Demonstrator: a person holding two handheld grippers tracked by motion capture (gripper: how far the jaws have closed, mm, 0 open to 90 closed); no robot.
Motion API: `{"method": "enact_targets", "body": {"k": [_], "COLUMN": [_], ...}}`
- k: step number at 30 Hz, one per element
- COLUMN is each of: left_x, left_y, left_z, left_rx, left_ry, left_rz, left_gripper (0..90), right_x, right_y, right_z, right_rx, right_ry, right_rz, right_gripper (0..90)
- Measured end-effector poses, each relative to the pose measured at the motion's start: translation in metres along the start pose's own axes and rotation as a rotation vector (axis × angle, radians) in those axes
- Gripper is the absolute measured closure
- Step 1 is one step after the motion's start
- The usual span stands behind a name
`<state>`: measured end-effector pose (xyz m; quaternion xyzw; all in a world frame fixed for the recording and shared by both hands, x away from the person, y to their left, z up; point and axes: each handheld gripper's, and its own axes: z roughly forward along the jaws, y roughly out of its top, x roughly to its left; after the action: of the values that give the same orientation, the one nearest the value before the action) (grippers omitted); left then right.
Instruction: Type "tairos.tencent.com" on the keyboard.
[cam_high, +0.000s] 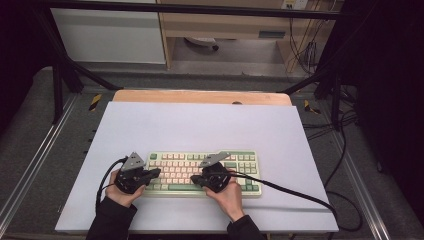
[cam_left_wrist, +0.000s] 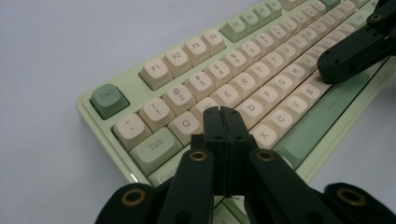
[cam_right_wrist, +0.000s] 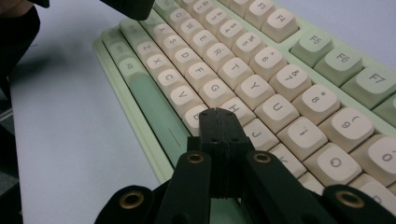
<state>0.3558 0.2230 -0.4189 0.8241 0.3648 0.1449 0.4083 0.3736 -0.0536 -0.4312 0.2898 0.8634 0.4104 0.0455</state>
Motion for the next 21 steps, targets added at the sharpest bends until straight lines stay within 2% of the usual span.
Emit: {"method": "enact_targets", "body": {"k": [6,14,21], "left_x": [0.000,0.000,0.000], "left_y": [0.000,0.001,0.001], "left_z": [-0.001,-0.002,-0.002], "left_rx": [-0.003,-0.007,-0.007], "left_ry": [0.000,-0.002,-0.003], "left_rz": [-0.001,-0.001,0.002], "left_gripper": [90.0,89.9,89.9], "right_x": [0.000,-0.002,-0.008], "right_y": [0.000,0.005,0.004], "right_z": [-0.001,-0.016,-0.031], "right_rx": [-0.004,-0.016,-0.032], "right_ry": [0.000,-0.017,-0.035], "right_rz": [0.002,-0.013,0.001], "right_gripper": [90.0,90.0,90.0]}}
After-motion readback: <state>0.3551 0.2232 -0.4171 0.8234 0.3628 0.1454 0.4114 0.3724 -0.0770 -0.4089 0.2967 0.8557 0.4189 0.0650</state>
